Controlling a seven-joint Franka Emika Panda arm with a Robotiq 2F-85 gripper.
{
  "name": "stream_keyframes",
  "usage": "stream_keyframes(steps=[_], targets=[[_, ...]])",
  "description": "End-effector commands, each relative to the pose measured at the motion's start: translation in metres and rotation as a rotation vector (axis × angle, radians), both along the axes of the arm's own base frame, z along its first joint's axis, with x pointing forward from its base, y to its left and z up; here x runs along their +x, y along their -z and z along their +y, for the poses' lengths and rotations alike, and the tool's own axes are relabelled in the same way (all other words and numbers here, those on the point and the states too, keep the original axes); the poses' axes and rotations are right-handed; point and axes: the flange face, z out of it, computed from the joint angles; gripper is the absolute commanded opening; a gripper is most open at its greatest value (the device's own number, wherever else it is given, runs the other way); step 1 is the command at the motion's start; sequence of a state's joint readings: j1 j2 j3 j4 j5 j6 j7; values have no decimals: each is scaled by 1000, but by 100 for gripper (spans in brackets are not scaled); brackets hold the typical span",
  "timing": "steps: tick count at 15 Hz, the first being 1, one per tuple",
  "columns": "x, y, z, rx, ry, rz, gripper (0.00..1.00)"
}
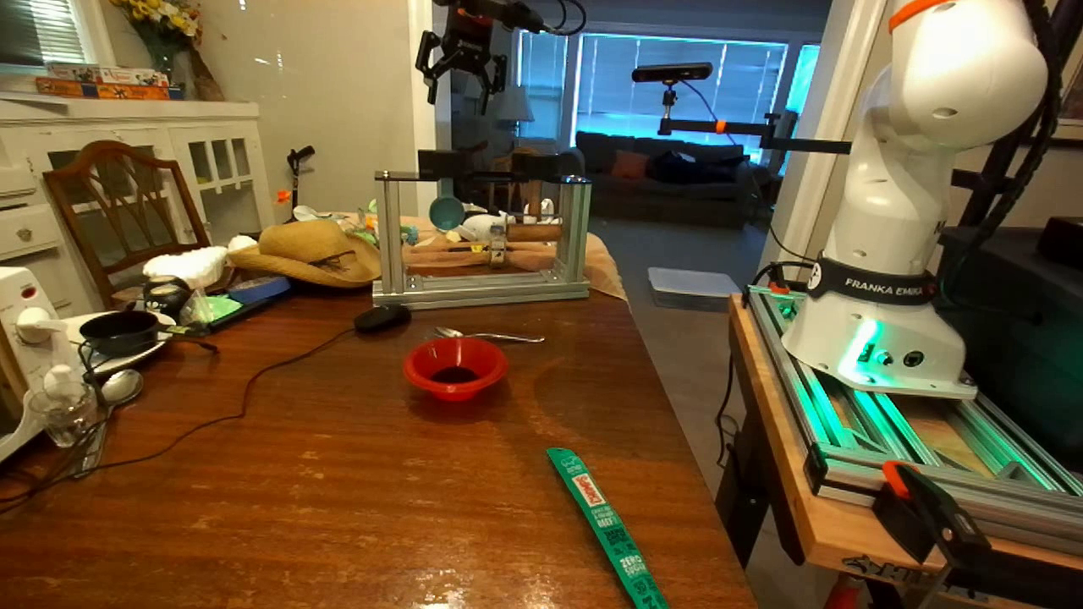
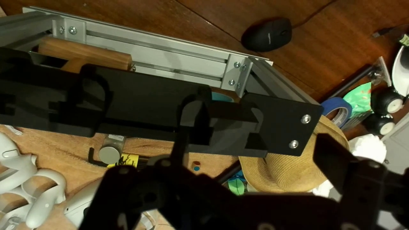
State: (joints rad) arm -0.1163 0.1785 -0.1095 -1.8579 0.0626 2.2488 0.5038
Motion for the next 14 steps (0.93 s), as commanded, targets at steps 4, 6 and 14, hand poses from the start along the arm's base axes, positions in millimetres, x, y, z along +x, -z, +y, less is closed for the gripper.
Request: stream_keyframes(steps=[4,6,14], targets=[[24,22,-9,0,37,40,100],[29,27,-12,-1,51,44,100],[43,43,-23,2,96,68,73]])
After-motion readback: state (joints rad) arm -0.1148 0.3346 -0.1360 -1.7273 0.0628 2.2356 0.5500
